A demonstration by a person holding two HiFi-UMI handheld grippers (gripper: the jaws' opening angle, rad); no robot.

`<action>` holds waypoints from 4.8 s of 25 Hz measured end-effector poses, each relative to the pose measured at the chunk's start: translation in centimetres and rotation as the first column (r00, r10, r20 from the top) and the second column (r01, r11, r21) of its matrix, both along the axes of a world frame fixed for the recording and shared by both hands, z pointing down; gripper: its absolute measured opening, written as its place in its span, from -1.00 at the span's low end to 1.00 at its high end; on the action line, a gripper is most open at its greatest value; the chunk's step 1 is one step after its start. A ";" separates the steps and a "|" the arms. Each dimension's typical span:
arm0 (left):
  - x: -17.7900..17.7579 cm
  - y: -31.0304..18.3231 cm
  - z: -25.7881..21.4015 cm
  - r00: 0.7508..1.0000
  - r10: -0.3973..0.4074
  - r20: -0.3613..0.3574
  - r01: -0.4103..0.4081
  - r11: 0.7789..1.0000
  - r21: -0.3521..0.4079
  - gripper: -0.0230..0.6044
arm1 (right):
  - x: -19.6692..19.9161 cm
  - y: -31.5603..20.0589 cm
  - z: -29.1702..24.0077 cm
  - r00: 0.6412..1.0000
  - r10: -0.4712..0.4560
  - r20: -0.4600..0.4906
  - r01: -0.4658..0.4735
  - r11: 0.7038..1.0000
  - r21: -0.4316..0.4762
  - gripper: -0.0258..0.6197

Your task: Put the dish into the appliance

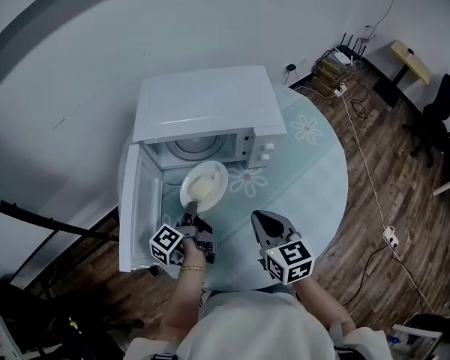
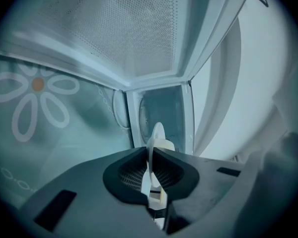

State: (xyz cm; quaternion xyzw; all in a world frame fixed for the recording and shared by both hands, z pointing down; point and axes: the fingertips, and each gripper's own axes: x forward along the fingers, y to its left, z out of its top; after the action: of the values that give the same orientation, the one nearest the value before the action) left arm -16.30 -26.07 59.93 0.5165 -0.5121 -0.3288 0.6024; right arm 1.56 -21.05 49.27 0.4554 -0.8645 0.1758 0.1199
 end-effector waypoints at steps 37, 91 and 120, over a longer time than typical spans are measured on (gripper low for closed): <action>-2.6 -10.9 5.9 0.968 -0.252 0.025 0.253 0.963 -0.088 -0.82 | 0.0 -6.1 3.4 0.989 -0.146 0.025 0.147 0.986 -0.079 -0.90; 1.6 -11.0 0.4 0.942 0.109 0.318 -0.117 0.993 0.008 -0.23 | -0.6 -2.9 2.3 0.997 -0.061 0.038 0.063 0.997 -0.050 -0.90; 5.7 8.8 -7.9 0.551 0.382 0.742 -0.584 0.811 0.016 -0.88 | -1.3 4.7 0.4 0.998 0.016 0.068 -0.015 1.000 -0.015 -0.90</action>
State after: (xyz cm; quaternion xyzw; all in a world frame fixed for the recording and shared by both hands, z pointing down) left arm -10.57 -17.31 52.08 0.7975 -0.4905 0.0117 0.3509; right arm 0.30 -16.39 49.72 0.4550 -0.8631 0.1986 0.0924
